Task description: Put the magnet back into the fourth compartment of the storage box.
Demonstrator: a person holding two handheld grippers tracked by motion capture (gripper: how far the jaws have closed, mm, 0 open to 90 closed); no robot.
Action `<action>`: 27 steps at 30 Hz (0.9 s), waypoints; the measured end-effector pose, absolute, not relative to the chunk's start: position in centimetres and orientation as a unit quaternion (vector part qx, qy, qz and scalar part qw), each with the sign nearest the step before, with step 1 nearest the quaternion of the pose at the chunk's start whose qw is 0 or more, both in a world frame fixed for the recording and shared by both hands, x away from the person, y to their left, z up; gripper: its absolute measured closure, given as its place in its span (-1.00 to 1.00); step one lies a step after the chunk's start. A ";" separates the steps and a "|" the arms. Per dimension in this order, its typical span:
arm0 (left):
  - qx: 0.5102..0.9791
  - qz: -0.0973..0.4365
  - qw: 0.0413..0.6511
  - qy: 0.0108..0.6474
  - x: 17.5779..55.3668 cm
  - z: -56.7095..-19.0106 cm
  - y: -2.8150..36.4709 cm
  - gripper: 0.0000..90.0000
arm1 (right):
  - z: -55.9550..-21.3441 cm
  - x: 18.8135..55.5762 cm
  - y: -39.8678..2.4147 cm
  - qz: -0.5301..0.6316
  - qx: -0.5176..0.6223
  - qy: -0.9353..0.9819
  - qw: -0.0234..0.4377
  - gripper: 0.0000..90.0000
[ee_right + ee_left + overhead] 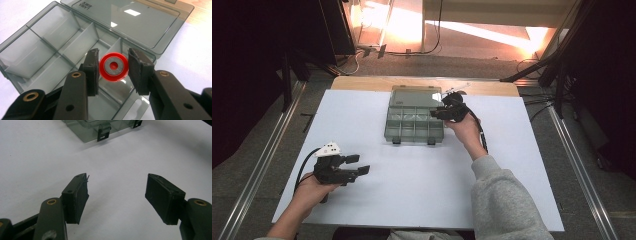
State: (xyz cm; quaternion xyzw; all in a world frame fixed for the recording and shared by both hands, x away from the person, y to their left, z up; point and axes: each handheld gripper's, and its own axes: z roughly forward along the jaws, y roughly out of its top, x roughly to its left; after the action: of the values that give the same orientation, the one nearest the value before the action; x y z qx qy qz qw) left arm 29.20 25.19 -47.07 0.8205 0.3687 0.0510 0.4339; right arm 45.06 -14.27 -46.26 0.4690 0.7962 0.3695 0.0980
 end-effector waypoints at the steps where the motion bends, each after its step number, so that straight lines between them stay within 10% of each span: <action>1: 0.821 0.051 0.434 0.368 29.2 -47.1 25.2 -0.24 | -46.3 45.1 -14.3 0.371 0.471 0.794 0.096 0.40; 27: 0.821 0.053 0.432 0.369 29.2 -47.0 25.3 -0.24 | -47.2 45.4 -14.1 0.372 0.483 0.787 0.100 0.40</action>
State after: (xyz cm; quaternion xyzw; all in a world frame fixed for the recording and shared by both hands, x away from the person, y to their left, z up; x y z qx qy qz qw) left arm 29.16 25.31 -47.01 0.8213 0.3695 0.0526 0.4316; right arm 45.41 -14.08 -47.21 0.4826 0.7866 0.3721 0.1000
